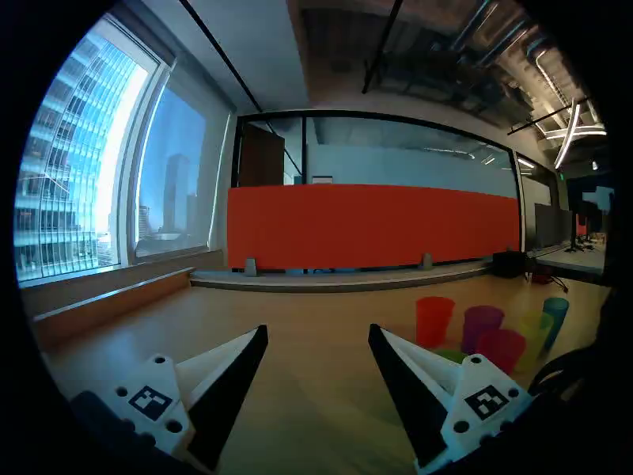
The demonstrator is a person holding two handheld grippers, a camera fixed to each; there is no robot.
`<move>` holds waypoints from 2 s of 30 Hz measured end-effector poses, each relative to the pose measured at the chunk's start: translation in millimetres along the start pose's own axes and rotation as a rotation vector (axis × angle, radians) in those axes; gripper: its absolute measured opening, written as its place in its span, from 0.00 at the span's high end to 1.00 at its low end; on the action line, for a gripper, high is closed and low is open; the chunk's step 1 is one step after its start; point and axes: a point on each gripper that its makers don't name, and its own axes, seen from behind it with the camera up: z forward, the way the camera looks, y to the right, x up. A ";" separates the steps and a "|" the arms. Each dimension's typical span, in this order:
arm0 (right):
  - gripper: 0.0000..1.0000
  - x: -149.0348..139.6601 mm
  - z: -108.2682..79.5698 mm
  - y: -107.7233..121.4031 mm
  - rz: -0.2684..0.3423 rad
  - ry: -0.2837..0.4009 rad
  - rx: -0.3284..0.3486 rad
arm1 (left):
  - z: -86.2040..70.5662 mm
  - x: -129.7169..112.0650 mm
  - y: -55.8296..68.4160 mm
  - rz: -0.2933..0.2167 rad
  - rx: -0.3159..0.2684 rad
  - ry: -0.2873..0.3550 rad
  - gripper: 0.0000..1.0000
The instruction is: Pour water
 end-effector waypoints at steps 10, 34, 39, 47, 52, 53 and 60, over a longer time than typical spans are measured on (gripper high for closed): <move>0.00 -17.2 6.7 -9.2 -0.036 -0.007 0.041 | -0.3 0.2 0.3 0.000 0.000 0.000 0.06; 0.00 -103.4 23.0 -28.1 0.020 -0.038 0.070 | -0.1 0.3 -0.2 0.001 0.000 0.000 0.05; 0.00 -111.3 23.7 -27.7 0.012 -0.041 0.066 | -0.4 0.1 -0.3 0.000 0.000 0.000 0.05; 0.00 -126.8 26.0 -26.4 0.023 -0.063 0.062 | 0.0 0.3 -0.7 0.000 0.000 0.000 0.05; 0.00 -133.4 27.5 -23.7 0.032 -0.074 0.057 | 0.0 0.4 -0.5 0.000 0.000 0.000 0.06; 0.00 -133.8 27.7 -23.3 0.033 -0.075 0.056 | 0.0 0.4 -0.5 0.000 0.000 0.000 0.06; 0.00 -142.6 28.4 -24.1 0.020 -0.101 0.060 | -0.3 0.5 0.1 0.000 0.000 0.000 0.06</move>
